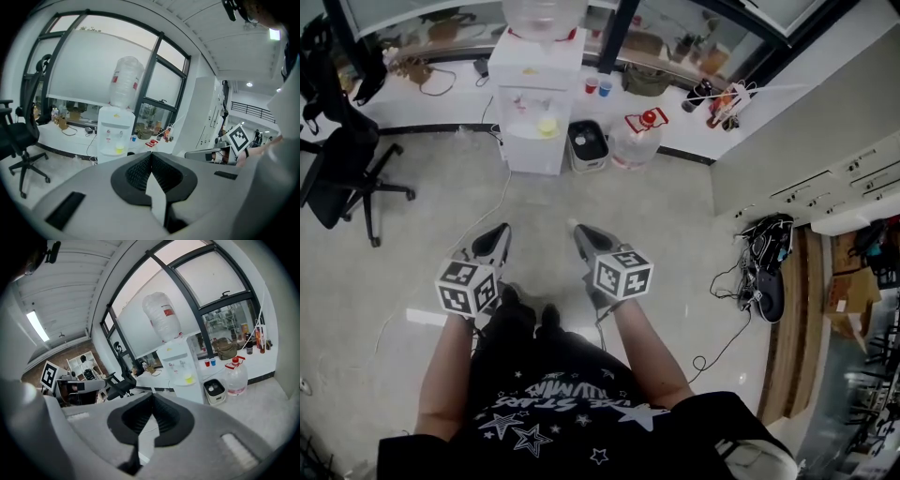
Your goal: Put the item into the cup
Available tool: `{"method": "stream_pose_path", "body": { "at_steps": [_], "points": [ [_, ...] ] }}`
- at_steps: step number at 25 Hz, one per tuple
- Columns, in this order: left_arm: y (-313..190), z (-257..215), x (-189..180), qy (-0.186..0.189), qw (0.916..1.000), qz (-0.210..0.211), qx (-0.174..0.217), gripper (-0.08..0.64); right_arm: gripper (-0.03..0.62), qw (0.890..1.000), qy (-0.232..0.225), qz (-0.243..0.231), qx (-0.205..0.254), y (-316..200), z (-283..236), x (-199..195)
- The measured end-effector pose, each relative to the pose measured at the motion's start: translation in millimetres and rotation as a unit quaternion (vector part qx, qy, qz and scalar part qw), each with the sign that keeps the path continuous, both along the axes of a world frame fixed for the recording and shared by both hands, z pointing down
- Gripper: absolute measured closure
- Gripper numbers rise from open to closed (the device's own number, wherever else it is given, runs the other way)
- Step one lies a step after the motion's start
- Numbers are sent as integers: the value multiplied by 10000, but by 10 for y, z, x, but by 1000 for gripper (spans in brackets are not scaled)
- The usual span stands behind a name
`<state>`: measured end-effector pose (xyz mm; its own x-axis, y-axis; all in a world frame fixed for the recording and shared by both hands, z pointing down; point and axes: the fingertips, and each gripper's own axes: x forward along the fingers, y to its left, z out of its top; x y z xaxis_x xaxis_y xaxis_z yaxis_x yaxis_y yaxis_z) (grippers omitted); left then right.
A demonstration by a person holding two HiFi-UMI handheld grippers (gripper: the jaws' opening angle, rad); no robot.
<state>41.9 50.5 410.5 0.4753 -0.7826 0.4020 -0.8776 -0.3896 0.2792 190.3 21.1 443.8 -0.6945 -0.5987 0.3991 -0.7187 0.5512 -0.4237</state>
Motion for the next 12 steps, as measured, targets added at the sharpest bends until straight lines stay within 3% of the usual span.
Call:
{"method": "stream_pose_path", "body": {
  "at_steps": [12],
  "points": [
    [-616, 173, -248, 122, 9995, 238, -147, 554, 591, 9993, 119, 298, -173, -469, 112, -191]
  ]
}}
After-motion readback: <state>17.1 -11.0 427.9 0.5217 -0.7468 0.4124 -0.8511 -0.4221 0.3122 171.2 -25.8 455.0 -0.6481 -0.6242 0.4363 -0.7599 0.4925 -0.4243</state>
